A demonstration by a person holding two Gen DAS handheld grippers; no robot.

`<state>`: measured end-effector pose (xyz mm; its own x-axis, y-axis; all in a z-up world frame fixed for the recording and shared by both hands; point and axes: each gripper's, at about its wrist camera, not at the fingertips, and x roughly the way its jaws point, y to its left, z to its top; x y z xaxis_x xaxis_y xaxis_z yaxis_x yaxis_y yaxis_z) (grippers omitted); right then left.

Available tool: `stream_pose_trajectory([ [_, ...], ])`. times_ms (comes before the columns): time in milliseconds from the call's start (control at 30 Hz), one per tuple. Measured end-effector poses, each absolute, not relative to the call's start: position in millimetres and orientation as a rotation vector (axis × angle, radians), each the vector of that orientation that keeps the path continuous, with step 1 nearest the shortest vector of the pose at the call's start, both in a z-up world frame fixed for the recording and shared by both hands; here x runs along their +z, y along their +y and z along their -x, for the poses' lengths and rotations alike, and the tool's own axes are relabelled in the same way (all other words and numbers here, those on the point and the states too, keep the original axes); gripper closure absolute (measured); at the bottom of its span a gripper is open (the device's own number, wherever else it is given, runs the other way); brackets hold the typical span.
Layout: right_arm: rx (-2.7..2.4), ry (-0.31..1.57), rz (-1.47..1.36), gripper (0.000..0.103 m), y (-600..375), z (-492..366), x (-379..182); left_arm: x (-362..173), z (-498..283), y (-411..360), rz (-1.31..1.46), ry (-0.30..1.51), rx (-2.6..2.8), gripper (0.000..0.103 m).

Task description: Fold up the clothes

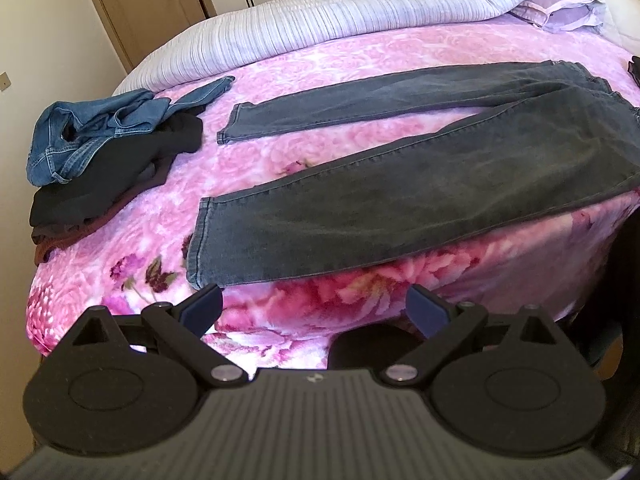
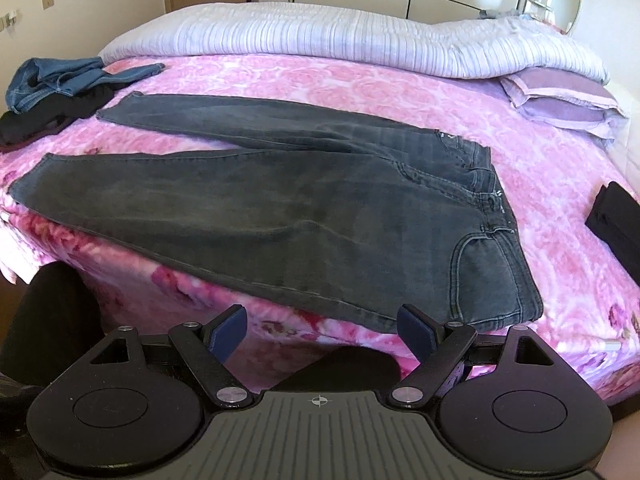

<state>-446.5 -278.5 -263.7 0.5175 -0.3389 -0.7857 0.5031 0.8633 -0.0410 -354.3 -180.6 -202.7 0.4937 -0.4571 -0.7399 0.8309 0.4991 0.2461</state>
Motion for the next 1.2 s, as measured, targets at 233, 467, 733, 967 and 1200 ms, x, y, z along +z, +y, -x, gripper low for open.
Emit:
stream_pose_trajectory([
  [233,-0.524,0.866,-0.063,0.018,-291,451,-286,-219,360,-185,-0.738,0.496,-0.837,0.006],
  [467,-0.503,0.86,0.393,0.018,-270,458,-330,-269,385,-203,-0.959,0.241,-0.89,0.007],
  [733,-0.475,0.845,0.427,0.029,-269,458,-354,-327,388,-239,-1.195,0.086,-0.885,0.015],
  [967,-0.466,0.842,0.403,0.029,-268,456,-363,-349,392,-249,-1.349,-0.135,-0.917,0.025],
  [1200,-0.461,0.876,0.531,0.029,-273,450,-391,-355,350,-243,-1.412,-0.117,-0.814,0.05],
])
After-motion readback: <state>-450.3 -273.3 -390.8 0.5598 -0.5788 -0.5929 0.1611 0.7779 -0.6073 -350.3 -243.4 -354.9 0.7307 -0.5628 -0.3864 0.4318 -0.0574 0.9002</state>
